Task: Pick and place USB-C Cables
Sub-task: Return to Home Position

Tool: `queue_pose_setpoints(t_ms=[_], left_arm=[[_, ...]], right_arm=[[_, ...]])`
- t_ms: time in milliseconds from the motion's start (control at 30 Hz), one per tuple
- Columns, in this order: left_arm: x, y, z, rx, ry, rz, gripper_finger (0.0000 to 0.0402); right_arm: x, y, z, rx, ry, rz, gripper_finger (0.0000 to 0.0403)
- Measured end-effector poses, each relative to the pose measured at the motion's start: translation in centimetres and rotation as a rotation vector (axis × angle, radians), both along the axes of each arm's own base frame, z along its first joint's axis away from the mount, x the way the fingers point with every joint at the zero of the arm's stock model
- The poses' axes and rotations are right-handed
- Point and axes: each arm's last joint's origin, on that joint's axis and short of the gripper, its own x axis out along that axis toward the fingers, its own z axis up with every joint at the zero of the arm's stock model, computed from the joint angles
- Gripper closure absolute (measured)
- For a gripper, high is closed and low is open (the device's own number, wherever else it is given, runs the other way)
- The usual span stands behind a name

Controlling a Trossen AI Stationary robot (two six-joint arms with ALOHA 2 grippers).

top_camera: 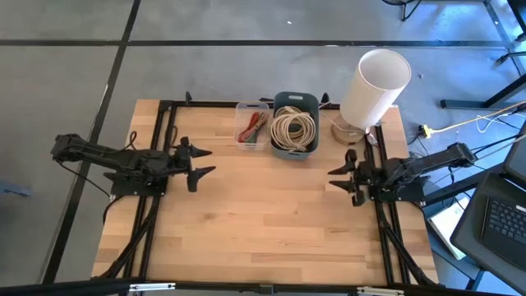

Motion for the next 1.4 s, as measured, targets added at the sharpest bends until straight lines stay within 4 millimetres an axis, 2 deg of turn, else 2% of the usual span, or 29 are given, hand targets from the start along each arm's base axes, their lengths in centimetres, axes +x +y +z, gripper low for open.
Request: queue_pose_setpoints(t_ms=[167,333,500,1033,1167,1300,1400], left_arm=[[-0.1,0.0,-1.1,0.004,0.04,0.004,0.0135],[-0.3,0.1,-2.7,0.019,0.121,0.004,0.0135],[-0.5,0.1,-3.1,0.026,0.154,0.003,0.0135],[-0.5,0.3,-3.0,0.016,0.136,0.006,0.0135],[-0.7,0.8,-3.1,0.0,0.101,0.023,0.0135],[-1.1,1.4,-4.9,-0.008,0.077,0.065,0.0135],[-1.1,1.8,-4.5,-0.016,-0.003,0.092,0.0135]], right_arm=[[0.1,0.0,-1.2,-0.029,0.046,0.0,0.0255],[0.1,0.0,-1.3,-0.044,0.053,0.001,0.0255],[0.1,0.0,-1.3,-0.045,0.053,0.001,0.0255],[0.0,-0.1,-1.1,-0.038,0.033,-0.006,0.0255],[-0.1,-0.7,-0.8,-0.026,-0.001,-0.058,0.0255],[-0.3,-1.5,-0.3,-0.011,-0.056,-0.135,0.0255],[-0.5,-2.1,0.0,-0.002,-0.101,-0.193,0.0255]])
